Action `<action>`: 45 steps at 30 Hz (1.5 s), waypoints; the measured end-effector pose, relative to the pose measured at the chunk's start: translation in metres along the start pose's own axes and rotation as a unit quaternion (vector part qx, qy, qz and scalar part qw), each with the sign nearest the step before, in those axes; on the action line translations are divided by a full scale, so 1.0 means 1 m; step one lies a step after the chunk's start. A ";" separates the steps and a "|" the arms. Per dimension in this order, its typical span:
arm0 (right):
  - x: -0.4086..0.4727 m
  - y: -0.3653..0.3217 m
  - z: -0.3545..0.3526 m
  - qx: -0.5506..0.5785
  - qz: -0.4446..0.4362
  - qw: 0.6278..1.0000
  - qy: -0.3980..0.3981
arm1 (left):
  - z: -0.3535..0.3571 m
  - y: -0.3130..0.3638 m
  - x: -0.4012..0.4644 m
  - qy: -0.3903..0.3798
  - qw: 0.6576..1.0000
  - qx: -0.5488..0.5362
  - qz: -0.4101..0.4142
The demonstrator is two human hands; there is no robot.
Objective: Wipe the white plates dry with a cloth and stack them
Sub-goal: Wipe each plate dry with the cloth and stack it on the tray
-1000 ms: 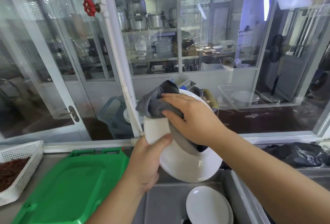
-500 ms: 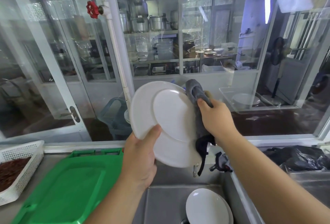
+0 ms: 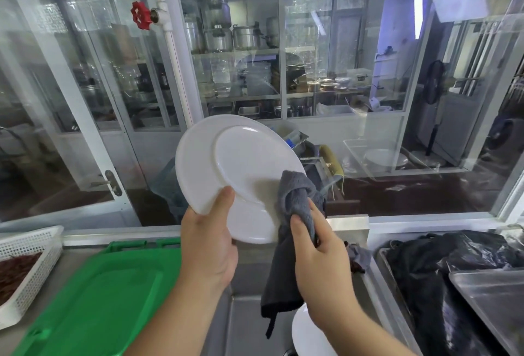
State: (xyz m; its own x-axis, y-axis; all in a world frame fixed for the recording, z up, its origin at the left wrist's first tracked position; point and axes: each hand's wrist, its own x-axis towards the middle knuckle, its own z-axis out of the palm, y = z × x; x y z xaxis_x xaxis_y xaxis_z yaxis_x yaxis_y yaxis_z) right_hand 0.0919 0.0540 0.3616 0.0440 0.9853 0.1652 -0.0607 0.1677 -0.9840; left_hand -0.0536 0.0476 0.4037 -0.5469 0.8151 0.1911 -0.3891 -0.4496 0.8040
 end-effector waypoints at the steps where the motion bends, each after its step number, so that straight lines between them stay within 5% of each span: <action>1: 0.003 -0.002 -0.001 -0.007 -0.006 1.000 -0.006 | -0.001 0.000 0.000 0.001 1.000 -0.002 0.002; 7: 0.074 -0.039 -0.020 0.005 0.084 0.996 0.029 | -0.009 0.005 -0.012 -0.017 1.000 0.001 -0.010; 16: 0.075 -0.044 -0.009 0.289 0.252 0.924 -0.017 | 0.001 0.010 -0.019 -0.024 1.000 -0.010 0.012; 22: 0.038 -0.027 0.011 0.398 0.272 0.875 -0.049 | 0.009 0.003 -0.028 0.026 0.999 0.037 0.025; 25: 0.037 -0.027 0.011 0.421 0.260 0.868 -0.031 | 0.012 -0.001 -0.036 -0.009 1.000 0.019 0.006; 32: 0.072 -0.033 -0.029 0.389 0.205 0.897 -0.038 | 0.001 0.035 -0.021 -0.143 0.980 -0.035 -0.132; 45: 0.101 -0.044 -0.106 0.135 0.177 0.961 -0.163 | -0.011 0.072 0.011 -0.240 0.923 0.146 -0.264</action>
State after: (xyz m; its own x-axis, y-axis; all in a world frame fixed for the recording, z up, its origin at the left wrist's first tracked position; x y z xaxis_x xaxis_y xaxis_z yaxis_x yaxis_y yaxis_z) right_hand 0.2046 0.1428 0.4147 -0.3384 0.9331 -0.1220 -0.2732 -0.2214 -0.9361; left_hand -0.0960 0.0199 0.4578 0.0800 0.9918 -0.1000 -0.2536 0.1173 0.9602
